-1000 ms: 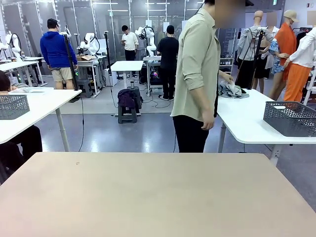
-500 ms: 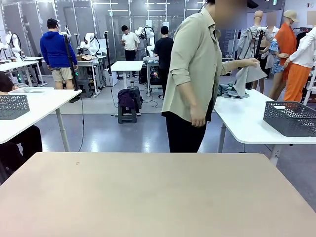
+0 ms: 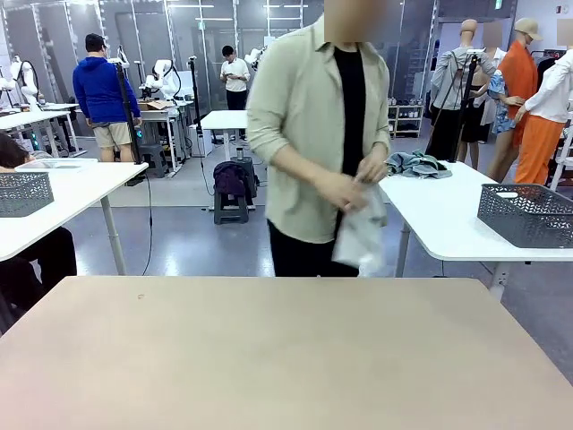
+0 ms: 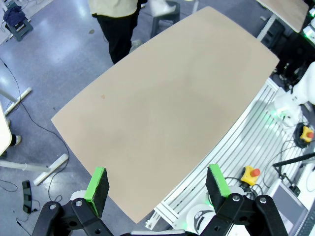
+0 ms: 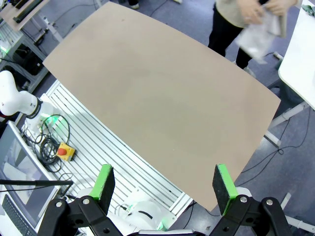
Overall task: Fold the towels and place them in the basket.
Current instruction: When a person lays out a Towel with hook on the table, fold it in half twice.
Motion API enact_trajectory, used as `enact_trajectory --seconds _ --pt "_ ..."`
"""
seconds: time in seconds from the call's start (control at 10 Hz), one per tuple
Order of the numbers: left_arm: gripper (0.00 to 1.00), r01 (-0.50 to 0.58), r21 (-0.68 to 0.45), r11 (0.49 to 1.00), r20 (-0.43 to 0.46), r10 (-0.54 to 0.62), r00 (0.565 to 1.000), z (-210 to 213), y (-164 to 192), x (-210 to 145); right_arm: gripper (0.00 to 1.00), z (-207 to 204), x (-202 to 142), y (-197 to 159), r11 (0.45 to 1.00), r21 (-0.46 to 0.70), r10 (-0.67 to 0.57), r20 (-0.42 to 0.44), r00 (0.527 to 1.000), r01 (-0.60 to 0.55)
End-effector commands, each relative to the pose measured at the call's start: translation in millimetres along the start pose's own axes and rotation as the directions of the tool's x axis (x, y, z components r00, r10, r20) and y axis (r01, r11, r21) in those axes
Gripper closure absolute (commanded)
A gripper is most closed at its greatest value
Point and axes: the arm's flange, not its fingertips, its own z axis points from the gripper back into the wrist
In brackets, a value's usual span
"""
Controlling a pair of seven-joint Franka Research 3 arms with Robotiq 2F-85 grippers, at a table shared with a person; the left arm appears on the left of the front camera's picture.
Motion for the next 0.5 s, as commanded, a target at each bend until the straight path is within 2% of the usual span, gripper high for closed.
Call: enact_trajectory --seconds 0.0,0.4 --pt "0.00 0.009 -0.001 1.000 0.003 -0.009 1.000 0.3 -1.8 0.2 0.00 -1.3 0.8 0.3 1.000 0.007 0.012 -0.004 1.000 -0.012" --pt "0.00 0.009 -0.001 1.000 0.003 -0.009 1.000 0.3 -1.8 0.2 0.00 -1.3 0.8 0.3 1.000 0.007 0.012 -0.004 1.000 -0.012"
